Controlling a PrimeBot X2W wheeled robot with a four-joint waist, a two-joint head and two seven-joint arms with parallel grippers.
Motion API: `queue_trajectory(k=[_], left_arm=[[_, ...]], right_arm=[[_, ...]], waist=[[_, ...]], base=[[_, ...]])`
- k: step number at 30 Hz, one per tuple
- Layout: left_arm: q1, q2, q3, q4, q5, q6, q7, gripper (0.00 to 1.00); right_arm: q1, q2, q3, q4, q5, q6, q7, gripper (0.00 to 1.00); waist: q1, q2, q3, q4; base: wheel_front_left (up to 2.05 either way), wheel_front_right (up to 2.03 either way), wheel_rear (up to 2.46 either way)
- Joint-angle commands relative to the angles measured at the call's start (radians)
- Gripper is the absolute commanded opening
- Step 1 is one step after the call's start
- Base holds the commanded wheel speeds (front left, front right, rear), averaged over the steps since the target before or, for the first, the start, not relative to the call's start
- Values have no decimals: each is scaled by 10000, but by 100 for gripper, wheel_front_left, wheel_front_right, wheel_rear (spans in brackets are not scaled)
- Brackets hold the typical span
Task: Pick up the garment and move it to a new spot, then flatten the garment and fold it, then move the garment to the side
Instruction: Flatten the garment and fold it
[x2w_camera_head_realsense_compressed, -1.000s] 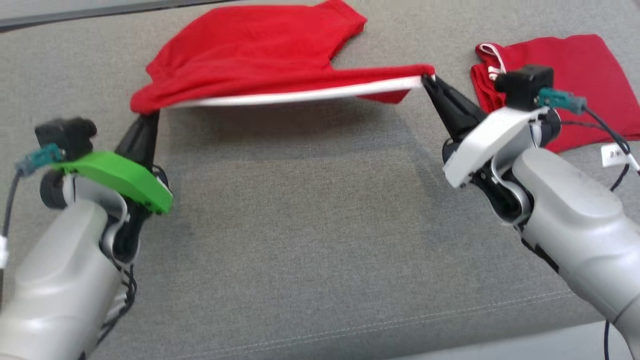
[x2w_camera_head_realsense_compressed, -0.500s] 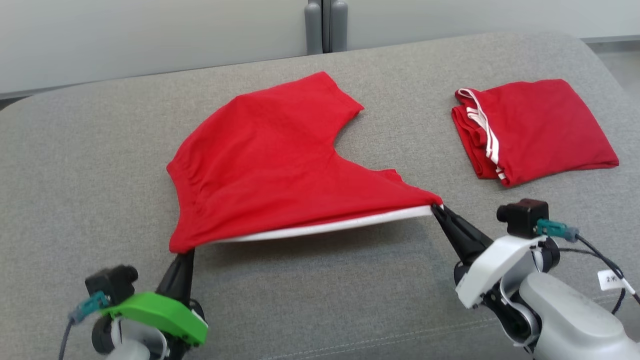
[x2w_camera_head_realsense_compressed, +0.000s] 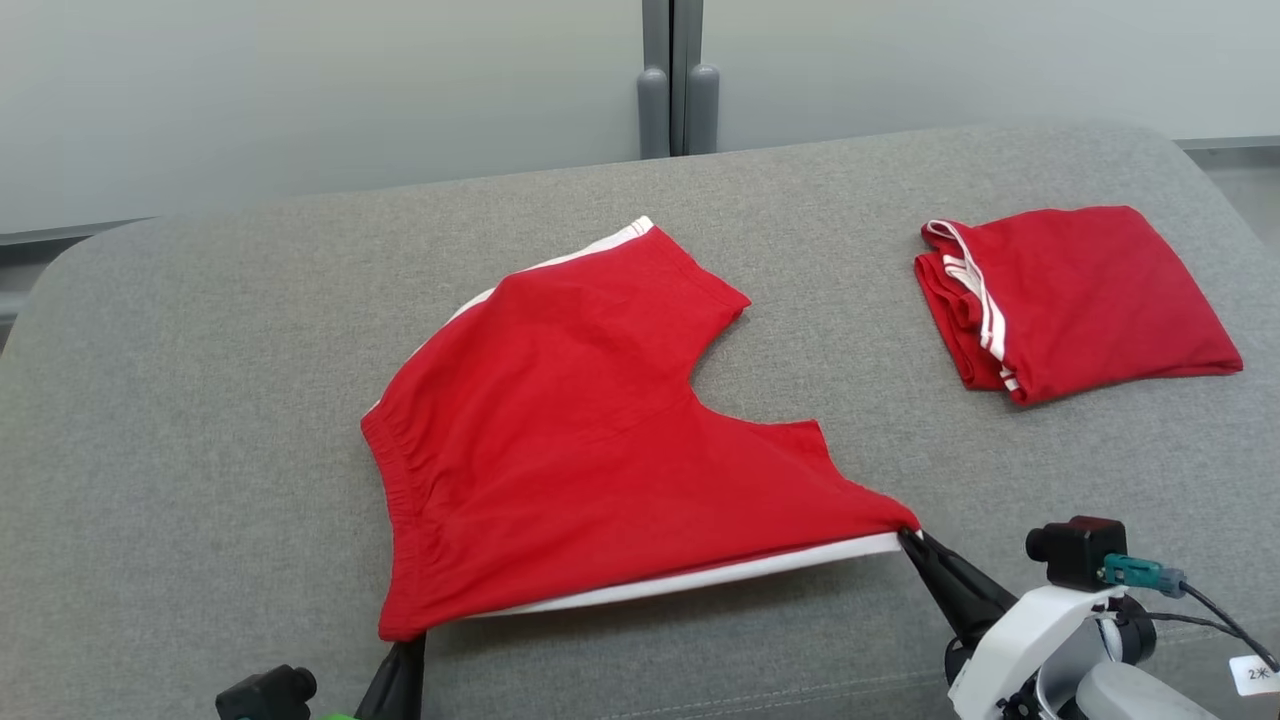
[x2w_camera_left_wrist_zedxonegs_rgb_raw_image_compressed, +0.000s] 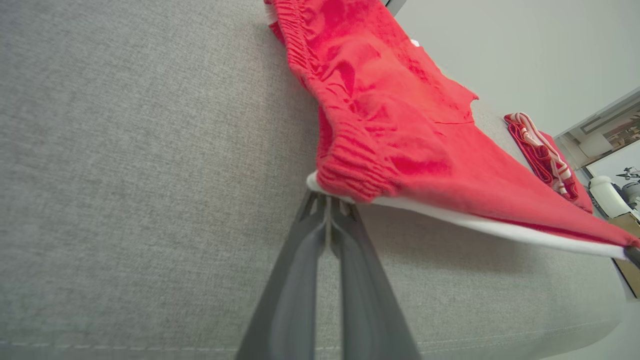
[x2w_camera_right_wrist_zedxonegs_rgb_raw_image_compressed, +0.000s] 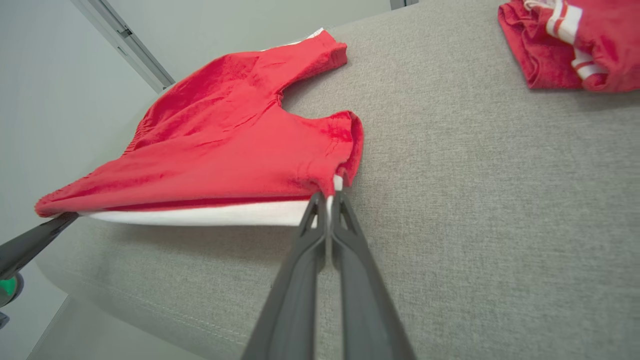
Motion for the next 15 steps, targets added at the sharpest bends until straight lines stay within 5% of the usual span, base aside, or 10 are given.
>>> queue_trajectory(k=[1,15], left_arm=[[145,89,144,112,113,-7,-41,0],[-1032,-95,430,-400,1367,-38,-40,0]], right_arm=[[91,-160,-241,-21,-187,-27,39,0],[-1028,117,-1010,-709,-1075,-26,346,0]], waist=[[1,-1,37,20],[1,-1,456,317]], base=[[0,0,0],[0,0,0]])
